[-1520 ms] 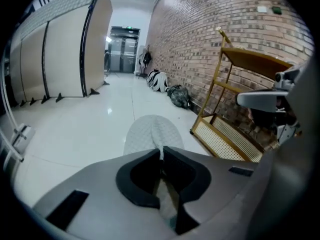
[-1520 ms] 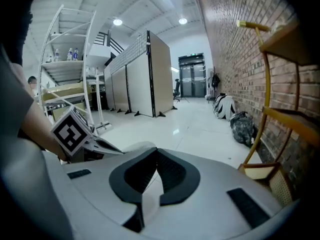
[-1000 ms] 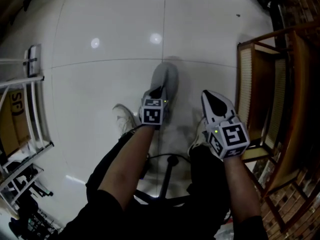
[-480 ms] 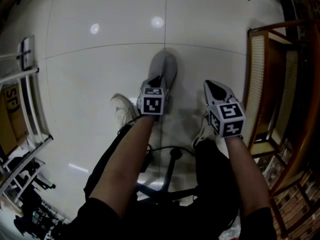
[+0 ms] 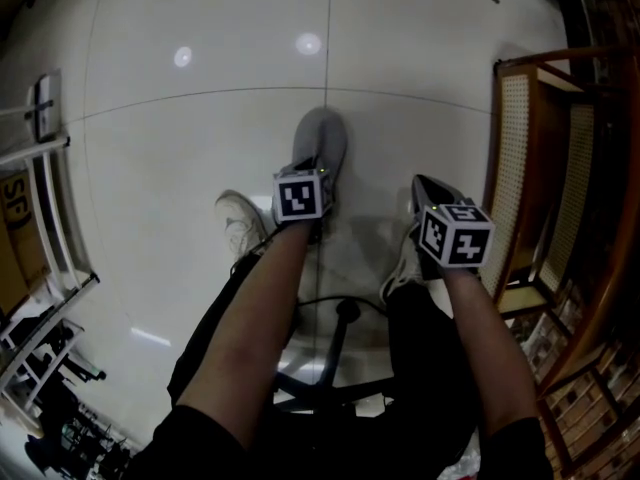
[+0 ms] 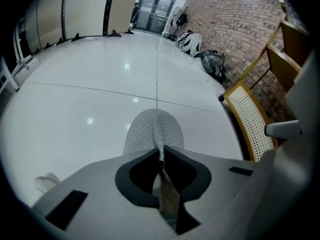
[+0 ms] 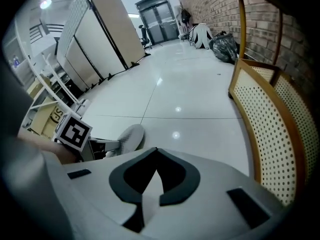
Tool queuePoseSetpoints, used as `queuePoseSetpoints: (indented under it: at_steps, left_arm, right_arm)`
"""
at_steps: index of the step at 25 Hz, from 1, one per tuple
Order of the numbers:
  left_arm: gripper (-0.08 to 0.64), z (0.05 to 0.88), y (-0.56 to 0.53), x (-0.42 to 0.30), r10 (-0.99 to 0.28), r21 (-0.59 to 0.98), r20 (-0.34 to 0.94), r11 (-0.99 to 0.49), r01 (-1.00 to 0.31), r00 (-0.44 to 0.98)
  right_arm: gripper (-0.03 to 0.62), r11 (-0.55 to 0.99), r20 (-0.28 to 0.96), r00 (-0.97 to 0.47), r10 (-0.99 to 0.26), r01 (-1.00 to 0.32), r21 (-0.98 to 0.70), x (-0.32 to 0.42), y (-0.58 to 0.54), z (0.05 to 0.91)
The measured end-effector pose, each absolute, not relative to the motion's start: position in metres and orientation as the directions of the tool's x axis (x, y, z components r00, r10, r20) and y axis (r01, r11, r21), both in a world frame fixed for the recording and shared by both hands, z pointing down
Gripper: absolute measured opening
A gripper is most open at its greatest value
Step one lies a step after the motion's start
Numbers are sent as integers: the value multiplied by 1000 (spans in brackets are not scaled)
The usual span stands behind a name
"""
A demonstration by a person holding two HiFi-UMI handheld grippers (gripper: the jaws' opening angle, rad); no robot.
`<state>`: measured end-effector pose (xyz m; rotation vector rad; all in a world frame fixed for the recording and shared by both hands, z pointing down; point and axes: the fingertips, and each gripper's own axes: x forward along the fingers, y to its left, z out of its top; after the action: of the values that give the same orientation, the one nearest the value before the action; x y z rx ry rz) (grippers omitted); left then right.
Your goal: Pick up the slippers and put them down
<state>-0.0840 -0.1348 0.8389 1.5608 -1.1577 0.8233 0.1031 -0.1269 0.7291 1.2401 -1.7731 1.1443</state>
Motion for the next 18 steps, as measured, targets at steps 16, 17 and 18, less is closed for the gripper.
queuePoseSetpoints:
  at_steps: [16, 17, 18]
  left_arm:
    - [187, 811, -133, -96, -278, 328, 906, -14, -945, 319]
    - [187, 801, -136, -96, -287, 332, 902, -15, -943, 322]
    - [186, 791, -137, -94, -291, 334, 900, -16, -943, 324]
  right_arm:
    - [9, 221, 851, -287, -441, -953, -207, 110, -150, 689]
    - [9, 224, 846, -282, -453, -954, -198, 113, -153, 679]
    - [9, 229, 841, -276, -466, -955, -187, 115, -155, 669]
